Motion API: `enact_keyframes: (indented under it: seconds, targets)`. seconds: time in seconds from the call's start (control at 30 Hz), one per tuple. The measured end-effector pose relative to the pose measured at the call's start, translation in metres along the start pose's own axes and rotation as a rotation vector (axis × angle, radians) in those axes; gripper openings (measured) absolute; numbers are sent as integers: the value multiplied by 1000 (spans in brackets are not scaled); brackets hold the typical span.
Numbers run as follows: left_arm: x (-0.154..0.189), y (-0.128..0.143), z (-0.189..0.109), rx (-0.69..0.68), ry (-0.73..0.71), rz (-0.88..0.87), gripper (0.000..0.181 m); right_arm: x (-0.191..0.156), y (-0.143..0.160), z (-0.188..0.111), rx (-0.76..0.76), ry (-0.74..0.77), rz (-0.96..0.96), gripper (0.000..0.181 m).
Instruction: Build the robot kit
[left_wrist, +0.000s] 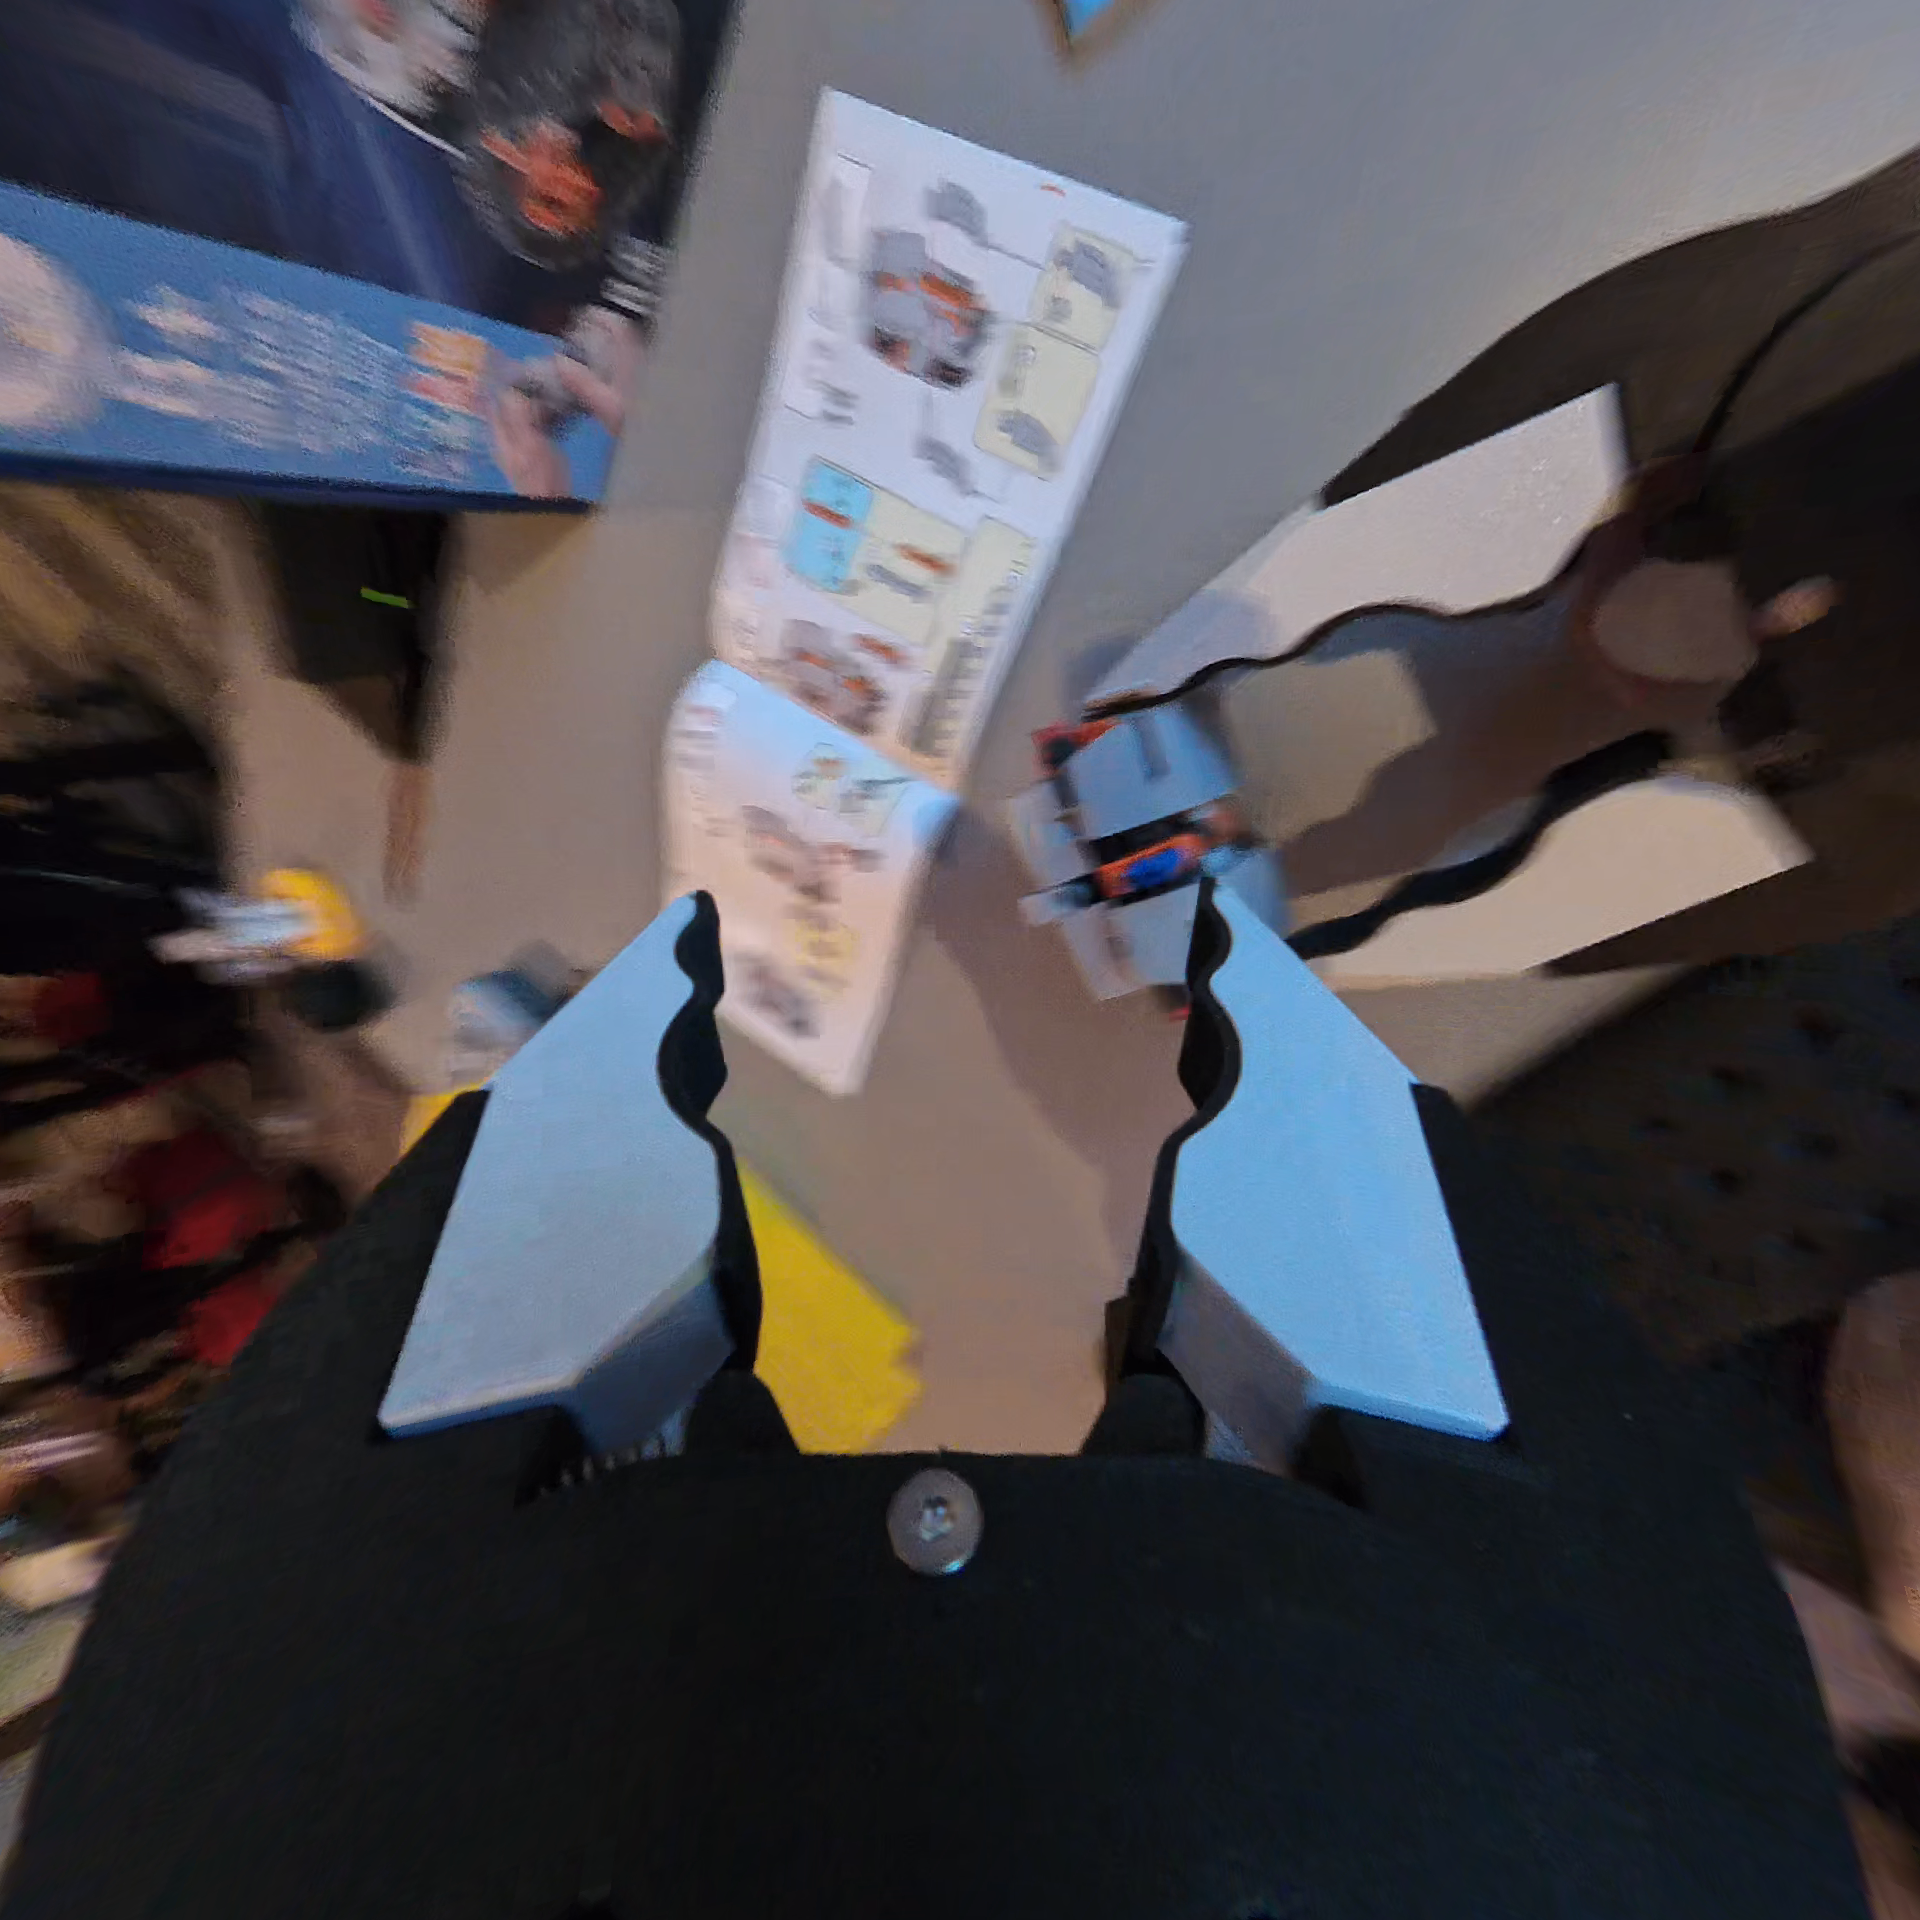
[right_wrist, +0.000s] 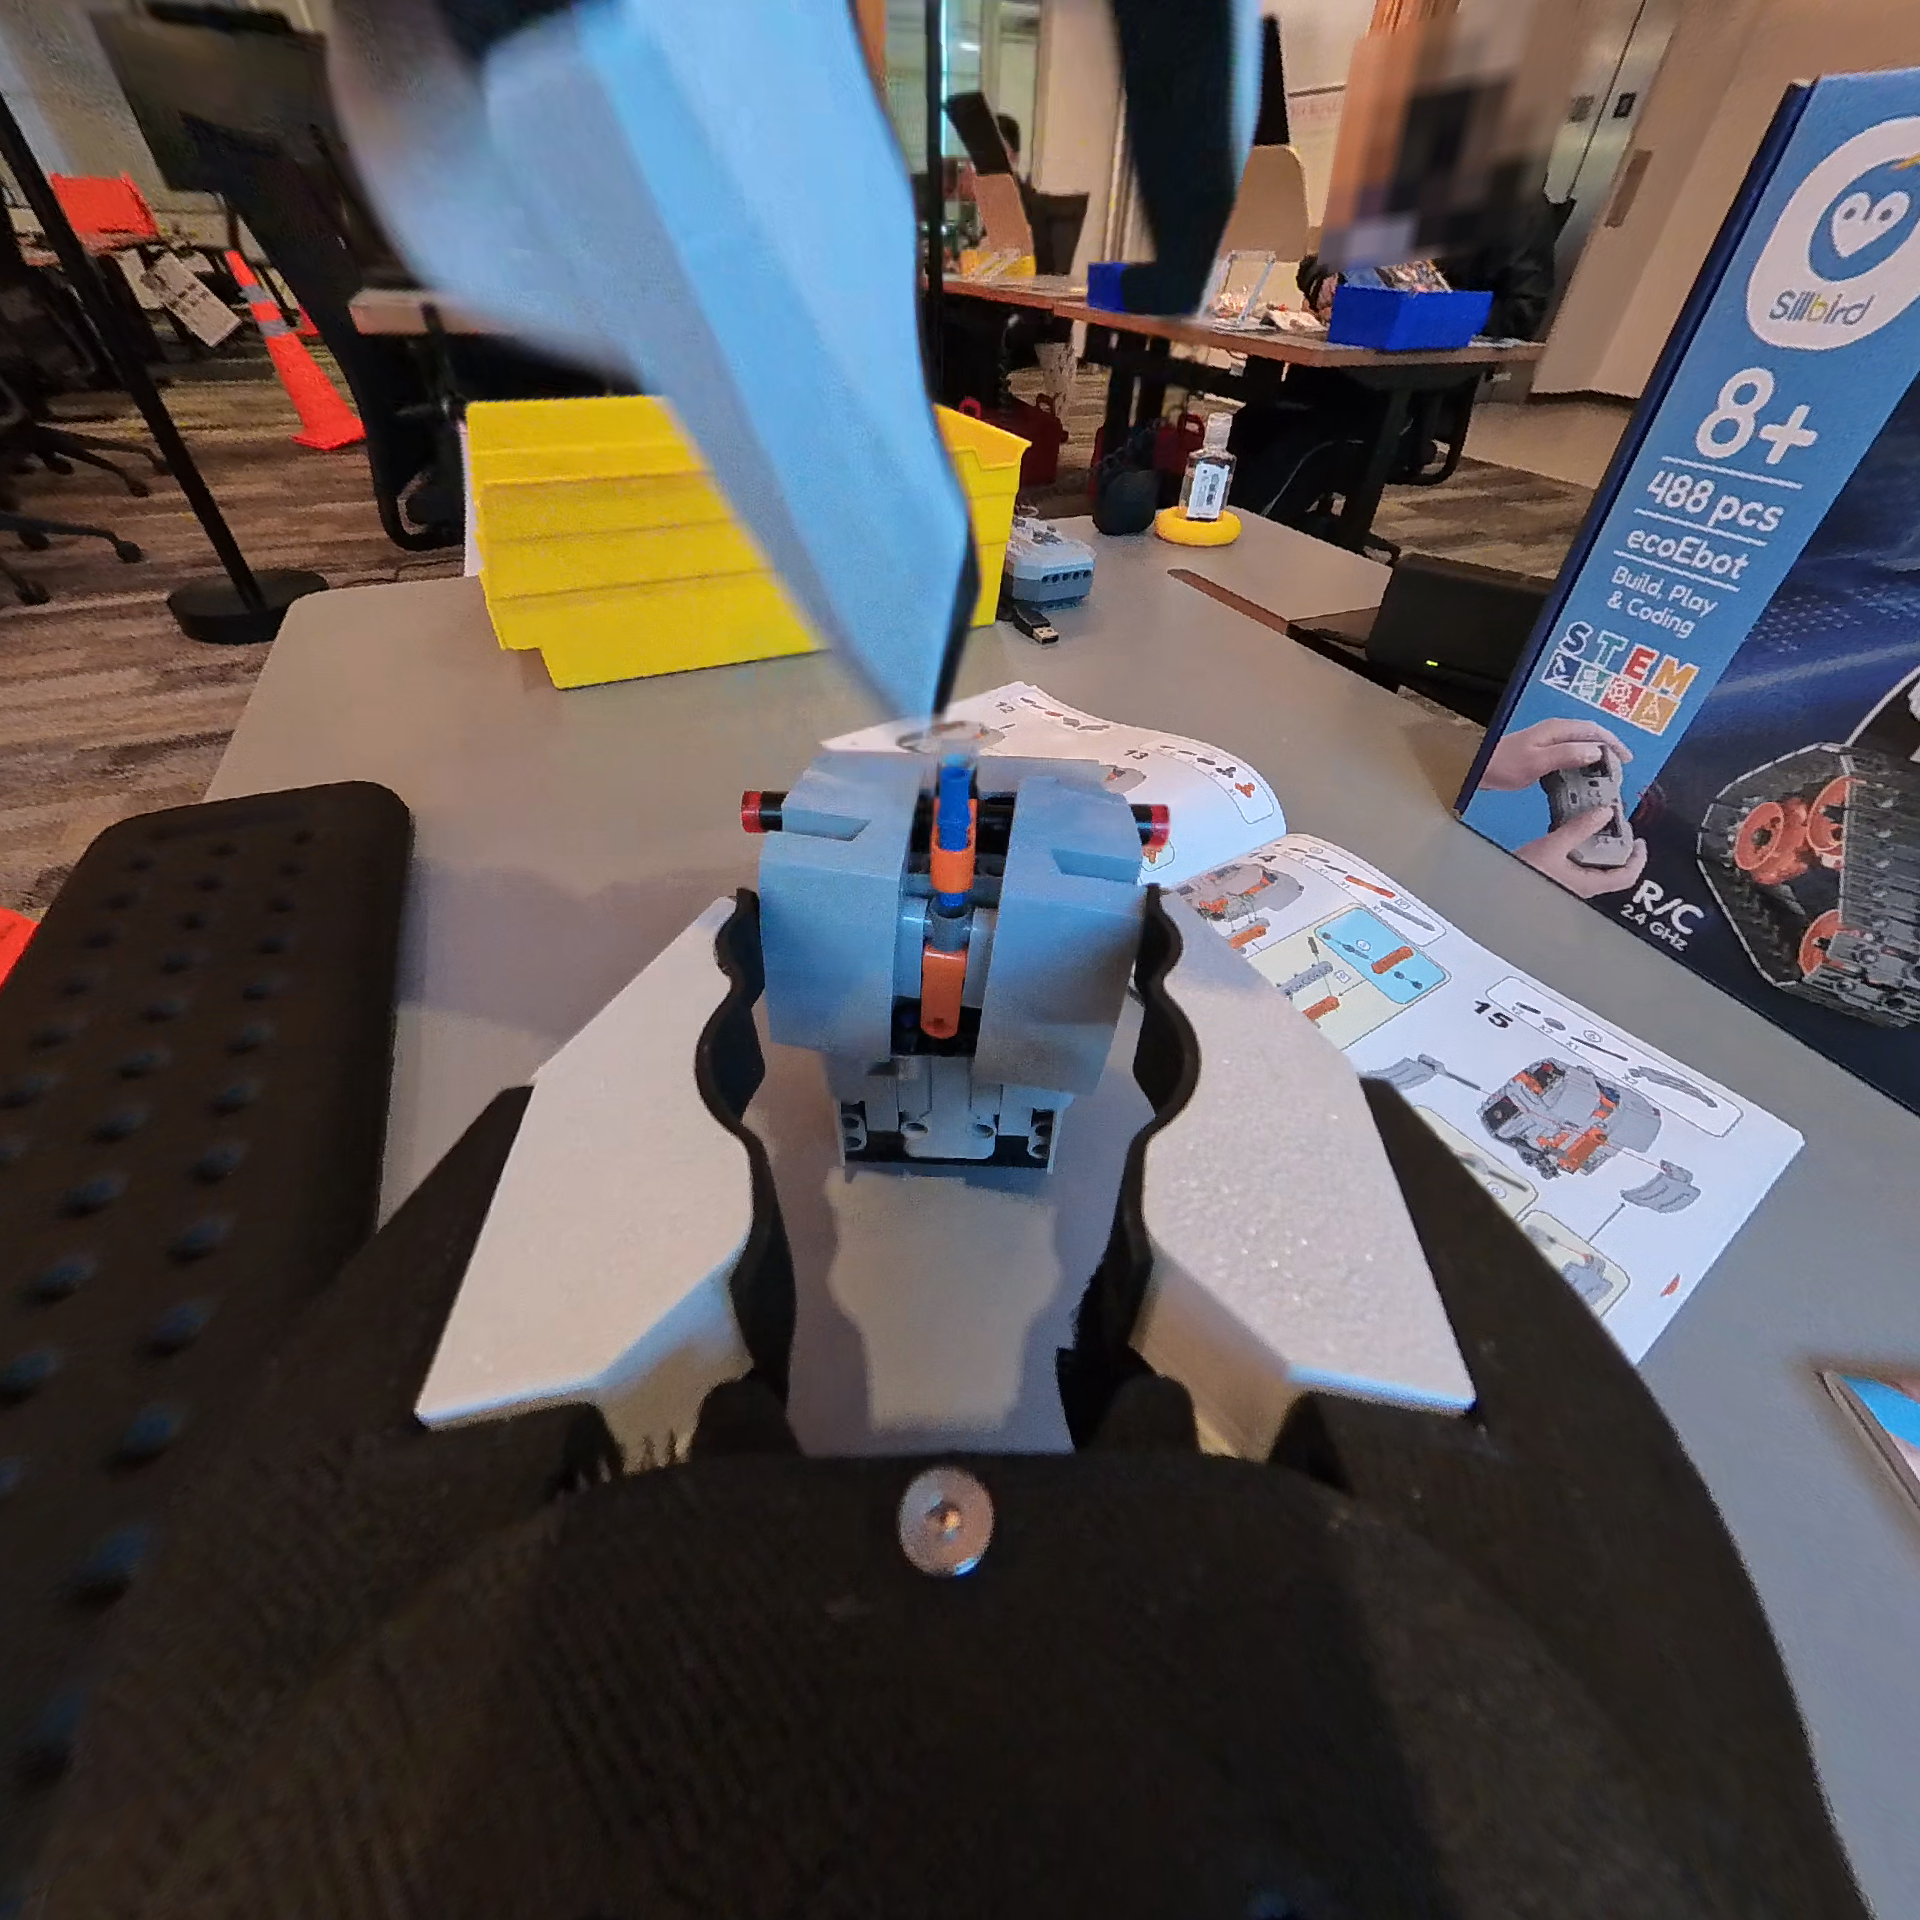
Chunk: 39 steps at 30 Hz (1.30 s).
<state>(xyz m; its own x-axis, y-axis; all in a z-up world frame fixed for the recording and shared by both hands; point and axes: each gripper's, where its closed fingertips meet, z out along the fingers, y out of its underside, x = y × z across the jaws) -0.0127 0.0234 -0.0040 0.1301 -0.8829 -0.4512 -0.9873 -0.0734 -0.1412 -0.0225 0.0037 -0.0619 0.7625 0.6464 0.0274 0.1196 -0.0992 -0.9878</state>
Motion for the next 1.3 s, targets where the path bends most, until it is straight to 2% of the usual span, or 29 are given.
enact_keyframes:
  seconds: [0.07,0.13,0.2,0.27,0.37,0.6,0.63,0.7,0.77,0.8,0.87,0.93,1.0,1.07,1.13,1.2,1.3]
  targets:
    - [-44,2,-23,11,-286,205,87,0,0,1,8,-12,-8,72]
    - [-90,-2,-59,-16,-682,506,86,1,-1,1,14,-18,-15,72]
    - [-105,-7,-84,-38,-939,757,76,1,-1,1,23,-26,-17,72]
    - [-106,2,-85,-93,-1019,861,76,2,-1,2,27,-29,-13,72]
    - [-114,18,-79,-171,-1065,897,84,4,-1,2,31,-25,-16,72]
    - [-122,25,-71,-156,-1085,911,82,5,-1,3,37,-22,-25,72]
    - [-123,28,-68,-148,-1057,872,81,5,-2,3,40,-25,-24,72]
    - [-122,42,-53,-92,-896,646,80,6,-2,3,42,-32,-25,72]
    - [-104,60,-28,8,-585,278,87,6,-2,3,43,-38,-27,72]
    - [-87,62,-16,95,-398,82,93,6,-2,3,43,-41,-30,72]
    - [-45,45,-9,371,-14,-211,80,6,-2,3,41,-48,-38,72]
    - [-28,30,-12,630,218,-415,74,5,-2,3,43,-54,-45,72]
    - [-21,21,-4,781,391,-573,78,5,-2,3,51,-61,-47,72]
    - [-10,10,10,833,551,-654,80,6,-2,3,57,-66,-49,72]
    - [4,1,26,810,645,-658,82,6,-2,4,59,-65,-53,72]
    - [19,-1,42,733,652,-597,82,6,-2,5,61,-65,-57,72]
    - [27,-7,50,710,656,-557,80,6,-3,5,65,-62,-63,72]
